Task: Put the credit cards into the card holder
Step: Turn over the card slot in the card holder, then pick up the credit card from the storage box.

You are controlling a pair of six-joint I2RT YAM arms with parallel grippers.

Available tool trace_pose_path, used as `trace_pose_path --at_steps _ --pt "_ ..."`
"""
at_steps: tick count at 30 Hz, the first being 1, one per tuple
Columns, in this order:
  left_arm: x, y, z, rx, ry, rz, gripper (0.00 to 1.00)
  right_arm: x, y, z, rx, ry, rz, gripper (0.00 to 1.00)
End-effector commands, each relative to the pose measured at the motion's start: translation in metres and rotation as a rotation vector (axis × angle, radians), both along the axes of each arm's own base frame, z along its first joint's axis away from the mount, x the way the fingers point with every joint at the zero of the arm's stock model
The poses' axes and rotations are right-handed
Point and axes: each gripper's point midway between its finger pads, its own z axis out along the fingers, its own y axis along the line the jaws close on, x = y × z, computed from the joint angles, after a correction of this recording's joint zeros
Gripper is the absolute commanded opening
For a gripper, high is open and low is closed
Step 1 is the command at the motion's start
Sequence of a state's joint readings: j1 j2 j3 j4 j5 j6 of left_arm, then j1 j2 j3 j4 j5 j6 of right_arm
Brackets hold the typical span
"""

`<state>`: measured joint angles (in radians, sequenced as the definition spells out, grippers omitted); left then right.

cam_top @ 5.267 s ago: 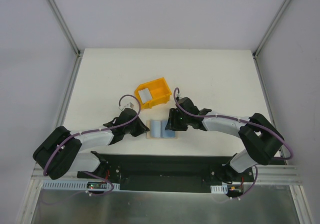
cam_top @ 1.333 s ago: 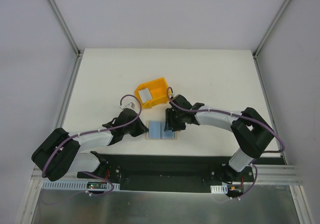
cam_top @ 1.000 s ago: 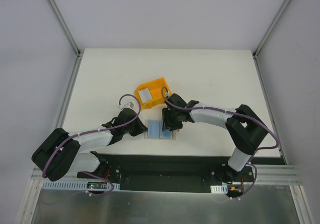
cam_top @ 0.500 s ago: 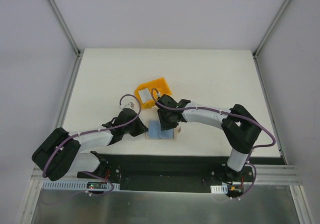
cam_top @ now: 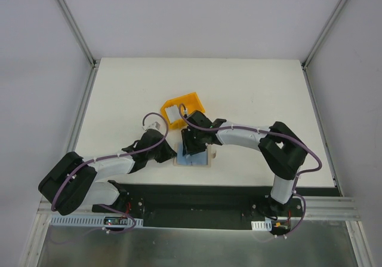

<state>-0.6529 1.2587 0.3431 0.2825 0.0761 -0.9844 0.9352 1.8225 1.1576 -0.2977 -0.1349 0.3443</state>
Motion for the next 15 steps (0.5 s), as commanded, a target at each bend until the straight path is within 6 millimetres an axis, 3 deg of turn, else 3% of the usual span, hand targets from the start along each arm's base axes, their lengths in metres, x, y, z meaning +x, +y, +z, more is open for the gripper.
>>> trace_pose_path --at_steps 1,9,15 --pt "-0.004 0.0 -0.007 -0.016 0.025 0.008 0.0 -0.001 0.037 0.032 0.255 0.014 0.064 0.43" --pt "-0.004 0.0 -0.01 -0.02 0.035 0.017 0.0 -0.014 0.056 0.086 0.463 -0.023 0.197 0.5" --pt "-0.004 0.002 -0.01 -0.013 0.038 0.027 0.0 -0.014 0.053 0.117 0.519 -0.086 0.215 0.51"
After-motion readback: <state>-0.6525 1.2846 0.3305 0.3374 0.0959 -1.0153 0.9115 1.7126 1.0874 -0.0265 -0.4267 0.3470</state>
